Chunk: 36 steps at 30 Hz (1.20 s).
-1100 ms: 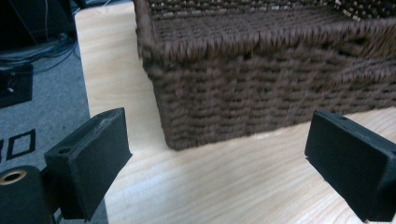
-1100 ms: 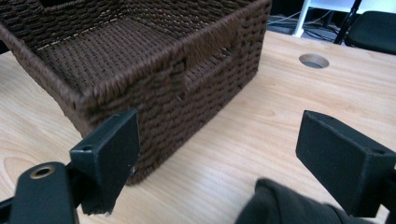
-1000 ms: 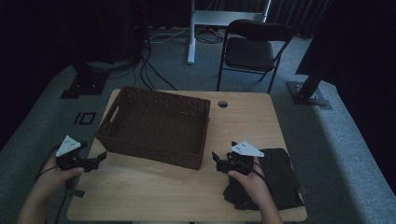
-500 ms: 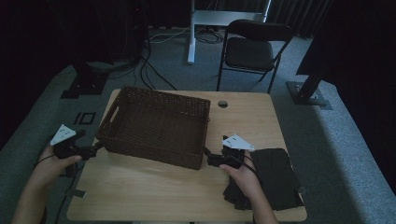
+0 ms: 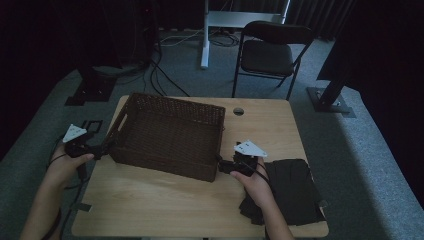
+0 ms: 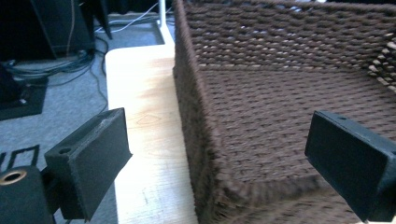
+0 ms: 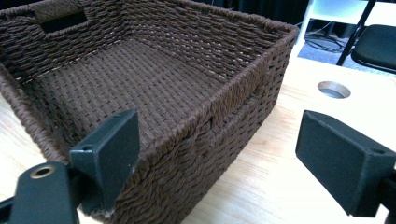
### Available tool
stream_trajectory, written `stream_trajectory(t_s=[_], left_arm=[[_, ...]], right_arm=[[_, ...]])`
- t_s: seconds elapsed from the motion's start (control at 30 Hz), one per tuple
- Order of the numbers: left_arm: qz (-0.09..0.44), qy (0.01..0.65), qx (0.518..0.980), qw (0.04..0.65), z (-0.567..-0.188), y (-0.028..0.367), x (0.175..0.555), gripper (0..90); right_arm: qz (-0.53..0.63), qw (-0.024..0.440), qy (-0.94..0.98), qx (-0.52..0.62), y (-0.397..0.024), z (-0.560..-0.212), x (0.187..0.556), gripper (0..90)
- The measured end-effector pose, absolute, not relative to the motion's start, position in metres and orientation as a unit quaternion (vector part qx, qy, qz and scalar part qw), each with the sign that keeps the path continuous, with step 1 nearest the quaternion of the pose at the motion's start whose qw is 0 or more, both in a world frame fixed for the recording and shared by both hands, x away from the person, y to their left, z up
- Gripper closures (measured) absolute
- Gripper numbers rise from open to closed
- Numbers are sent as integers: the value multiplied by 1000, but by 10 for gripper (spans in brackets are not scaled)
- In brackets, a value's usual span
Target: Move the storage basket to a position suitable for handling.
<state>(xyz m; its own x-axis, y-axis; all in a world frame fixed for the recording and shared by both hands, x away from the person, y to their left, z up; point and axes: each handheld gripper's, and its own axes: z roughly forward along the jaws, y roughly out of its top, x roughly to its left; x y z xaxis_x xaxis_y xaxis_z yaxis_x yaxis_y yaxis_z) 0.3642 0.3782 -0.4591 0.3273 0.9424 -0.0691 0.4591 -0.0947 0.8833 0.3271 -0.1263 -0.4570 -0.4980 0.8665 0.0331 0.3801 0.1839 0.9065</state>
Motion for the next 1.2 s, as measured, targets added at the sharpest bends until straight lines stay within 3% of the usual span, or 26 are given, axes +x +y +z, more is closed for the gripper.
stream_trajectory(t_s=[0.2,0.7,1.0,1.1,1.2], left_arm=[[306,500,684,434,-461,375,372,152],[283,533,672,428,-478,369,382,463],[277,542,671,423,-477,357,381,682],[279,552,666,418,-477,356,380,731],[281,563,657,415,-477,355,378,797]], right_arm=[[469,258,723,437,-121,-460,332,138],[457,250,722,455,-103,-472,341,222],[451,225,723,472,-93,-476,345,383],[458,222,712,484,-92,-479,345,492],[452,239,707,490,-89,-479,343,531]])
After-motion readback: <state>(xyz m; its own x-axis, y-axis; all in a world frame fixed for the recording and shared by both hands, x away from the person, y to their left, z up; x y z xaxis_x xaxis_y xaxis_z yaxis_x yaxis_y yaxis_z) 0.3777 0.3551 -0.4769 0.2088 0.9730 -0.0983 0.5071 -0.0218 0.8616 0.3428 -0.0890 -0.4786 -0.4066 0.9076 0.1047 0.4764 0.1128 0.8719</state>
